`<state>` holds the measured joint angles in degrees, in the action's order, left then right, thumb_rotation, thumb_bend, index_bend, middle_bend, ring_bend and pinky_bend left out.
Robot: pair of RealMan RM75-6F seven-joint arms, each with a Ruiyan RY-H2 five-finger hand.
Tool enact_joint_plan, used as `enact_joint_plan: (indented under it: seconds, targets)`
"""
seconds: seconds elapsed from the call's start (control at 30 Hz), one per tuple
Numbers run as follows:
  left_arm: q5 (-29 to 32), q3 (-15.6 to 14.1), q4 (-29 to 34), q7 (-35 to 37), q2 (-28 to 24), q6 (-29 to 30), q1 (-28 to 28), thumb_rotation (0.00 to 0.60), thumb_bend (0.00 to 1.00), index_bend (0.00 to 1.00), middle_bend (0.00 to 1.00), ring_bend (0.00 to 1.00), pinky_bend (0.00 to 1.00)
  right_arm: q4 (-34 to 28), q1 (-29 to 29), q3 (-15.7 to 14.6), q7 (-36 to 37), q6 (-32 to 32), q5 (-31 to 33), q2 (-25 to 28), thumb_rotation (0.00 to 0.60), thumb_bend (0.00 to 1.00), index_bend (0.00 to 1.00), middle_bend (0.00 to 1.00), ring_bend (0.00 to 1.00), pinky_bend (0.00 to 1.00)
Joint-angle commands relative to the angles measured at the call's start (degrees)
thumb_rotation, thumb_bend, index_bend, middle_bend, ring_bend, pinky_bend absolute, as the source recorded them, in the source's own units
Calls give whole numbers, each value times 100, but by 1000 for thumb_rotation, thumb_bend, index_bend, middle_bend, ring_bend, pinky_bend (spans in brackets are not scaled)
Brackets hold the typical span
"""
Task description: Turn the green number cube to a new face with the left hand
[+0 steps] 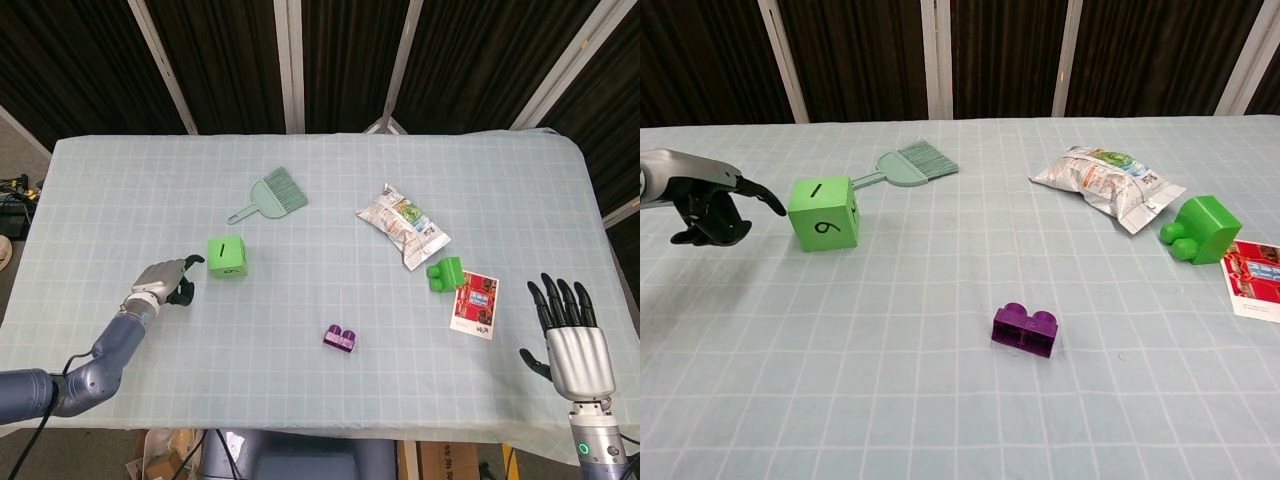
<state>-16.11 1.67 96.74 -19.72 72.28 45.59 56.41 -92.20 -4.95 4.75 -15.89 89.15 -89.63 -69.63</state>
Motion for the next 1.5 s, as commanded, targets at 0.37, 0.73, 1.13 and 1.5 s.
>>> enact_joint_plan:
  seconds: [0.37, 0.73, 1.13, 1.5]
  targets:
    - [-241, -9, 208, 53, 6, -121, -13, 600, 839, 146, 794, 748, 783, 23, -20, 82, 45, -108, 243, -2, 600, 72, 82, 0, 0, 0]
    - [-768, 132, 537, 63, 250, 374, -116, 600, 837, 151, 794, 748, 783, 79, -53, 124, 153, -222, 403, 1, 600, 72, 82, 0, 0, 0]
    - [-669, 206, 612, -195, 443, 555, 48, 600, 837, 156, 794, 748, 783, 114, -62, 142, 241, -216, 436, 6, 600, 72, 82, 0, 0, 0]
    - [-252, 454, 443, -528, 834, 636, 398, 600, 837, 161, 794, 748, 783, 148, -99, 145, 192, -276, 482, -32, 600, 72, 82, 0, 0, 0]
